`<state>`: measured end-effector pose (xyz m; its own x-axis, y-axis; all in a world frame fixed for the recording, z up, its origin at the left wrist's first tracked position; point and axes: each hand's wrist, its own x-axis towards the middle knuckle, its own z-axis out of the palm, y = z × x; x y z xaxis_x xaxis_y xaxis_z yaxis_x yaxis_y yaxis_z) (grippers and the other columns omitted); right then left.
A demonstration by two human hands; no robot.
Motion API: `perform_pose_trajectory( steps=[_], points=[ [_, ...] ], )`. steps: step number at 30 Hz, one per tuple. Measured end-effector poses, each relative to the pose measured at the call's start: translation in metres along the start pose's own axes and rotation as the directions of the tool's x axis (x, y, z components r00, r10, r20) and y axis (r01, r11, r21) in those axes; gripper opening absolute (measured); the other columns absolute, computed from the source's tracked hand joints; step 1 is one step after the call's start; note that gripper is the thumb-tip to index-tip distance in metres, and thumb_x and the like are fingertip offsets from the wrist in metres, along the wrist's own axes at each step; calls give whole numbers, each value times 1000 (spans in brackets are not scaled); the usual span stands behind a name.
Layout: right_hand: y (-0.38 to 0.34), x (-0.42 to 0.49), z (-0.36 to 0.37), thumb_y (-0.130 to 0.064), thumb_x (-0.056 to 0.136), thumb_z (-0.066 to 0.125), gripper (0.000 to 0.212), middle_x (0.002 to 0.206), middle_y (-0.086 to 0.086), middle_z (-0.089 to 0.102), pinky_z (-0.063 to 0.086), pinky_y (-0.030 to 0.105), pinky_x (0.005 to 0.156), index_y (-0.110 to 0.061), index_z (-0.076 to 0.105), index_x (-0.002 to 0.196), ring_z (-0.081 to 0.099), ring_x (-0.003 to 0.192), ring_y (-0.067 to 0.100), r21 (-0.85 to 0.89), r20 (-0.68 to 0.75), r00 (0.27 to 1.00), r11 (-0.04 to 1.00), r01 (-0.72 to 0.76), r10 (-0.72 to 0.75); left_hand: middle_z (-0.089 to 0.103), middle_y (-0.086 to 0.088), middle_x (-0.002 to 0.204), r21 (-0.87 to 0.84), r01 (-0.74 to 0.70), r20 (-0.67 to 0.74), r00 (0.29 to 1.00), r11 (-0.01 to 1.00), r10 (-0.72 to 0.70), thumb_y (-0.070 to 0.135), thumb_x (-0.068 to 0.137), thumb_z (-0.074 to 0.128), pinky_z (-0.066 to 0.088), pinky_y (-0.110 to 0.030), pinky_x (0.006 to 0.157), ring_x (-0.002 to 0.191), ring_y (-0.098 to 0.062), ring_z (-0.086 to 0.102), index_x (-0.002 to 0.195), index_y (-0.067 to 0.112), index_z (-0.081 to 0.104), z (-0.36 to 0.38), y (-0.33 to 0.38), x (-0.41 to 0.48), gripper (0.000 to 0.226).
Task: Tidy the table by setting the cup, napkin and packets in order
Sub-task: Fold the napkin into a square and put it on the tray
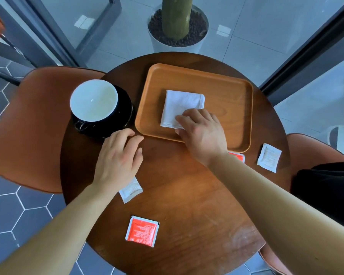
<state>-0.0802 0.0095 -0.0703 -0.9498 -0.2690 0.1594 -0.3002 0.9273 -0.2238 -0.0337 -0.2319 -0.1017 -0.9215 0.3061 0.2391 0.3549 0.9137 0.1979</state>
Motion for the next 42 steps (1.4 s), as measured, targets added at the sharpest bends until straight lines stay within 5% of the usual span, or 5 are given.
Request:
perform_pose_trajectory(
  steps=[13,28,42],
  points=[
    [1,7,12,-13,87,68,20,105,-2,66,42,35,71,-29,78,96,59,94,29,21,-35,996,997,-77,78,55,-11,129,-86,6,65,998,996,-1,25,98,51,41,-42,102,122,-28,50,122,8,65,7,-17,-13,32],
    [3,7,23,-7,85,69,24,108,1,64,42,36,70,-26,73,99,57,96,32,-44,-86,996,999,-10,6,50,-13,133,116,11,215,976,993,-36,32,93,40,40,-50,101,125,-33,45,126,10,56,4,-9,-10,43],
    [-1,35,29,-13,91,60,21,115,1,61,41,41,74,-27,70,105,54,102,32,-47,-35,999,998,-35,34,48,-14,144,103,-138,324,941,985,97,29,92,41,32,-51,113,136,-34,41,137,16,50,3,-12,-7,47]
  ],
)
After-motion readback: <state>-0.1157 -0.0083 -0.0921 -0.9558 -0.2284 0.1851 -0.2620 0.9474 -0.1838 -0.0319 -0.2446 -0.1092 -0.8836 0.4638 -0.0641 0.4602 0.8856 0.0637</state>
